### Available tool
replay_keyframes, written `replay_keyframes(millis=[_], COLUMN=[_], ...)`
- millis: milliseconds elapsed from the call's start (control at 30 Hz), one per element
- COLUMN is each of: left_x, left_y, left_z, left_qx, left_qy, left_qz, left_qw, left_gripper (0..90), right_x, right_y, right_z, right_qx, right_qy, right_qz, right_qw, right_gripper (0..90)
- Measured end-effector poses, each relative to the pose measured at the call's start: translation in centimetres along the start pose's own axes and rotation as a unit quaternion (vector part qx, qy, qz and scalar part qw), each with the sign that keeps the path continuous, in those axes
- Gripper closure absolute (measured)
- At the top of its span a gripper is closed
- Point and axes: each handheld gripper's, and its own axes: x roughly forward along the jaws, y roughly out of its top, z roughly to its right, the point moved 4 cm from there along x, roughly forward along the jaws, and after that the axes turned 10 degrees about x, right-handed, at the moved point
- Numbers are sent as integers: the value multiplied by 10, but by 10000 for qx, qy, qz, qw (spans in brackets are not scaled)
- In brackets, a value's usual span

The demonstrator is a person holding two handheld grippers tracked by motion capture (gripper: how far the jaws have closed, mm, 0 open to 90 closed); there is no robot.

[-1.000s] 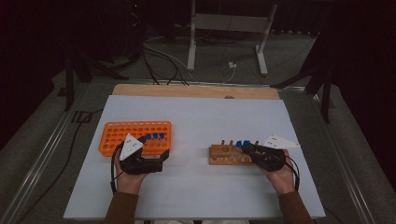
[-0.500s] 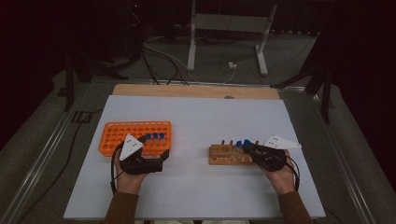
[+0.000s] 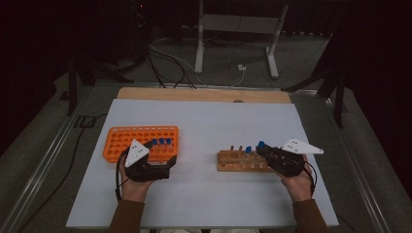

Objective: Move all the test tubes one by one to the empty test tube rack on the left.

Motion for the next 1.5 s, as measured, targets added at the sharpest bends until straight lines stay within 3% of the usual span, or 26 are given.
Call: replay_keyframes(millis=[400,933,1500], left_x=[1,1,3], left_y=[0,0,4], left_z=[1,2,9], left_qx=[7,30,96], left_qy=[-14,-53,-164], left_qz=[-23,-14,41], left_qw=[10000,10000,9998], left_gripper=[9,9,13], right_x=[-8,-22,-19], right_y=[10,23,27], right_z=[-4,-15,-34], right_qx=[-24,-148,-298], right_qy=[-18,169,424], right_qz=[107,286,258], right_qw=[9999,9993,9983], right_gripper=[773,773,773])
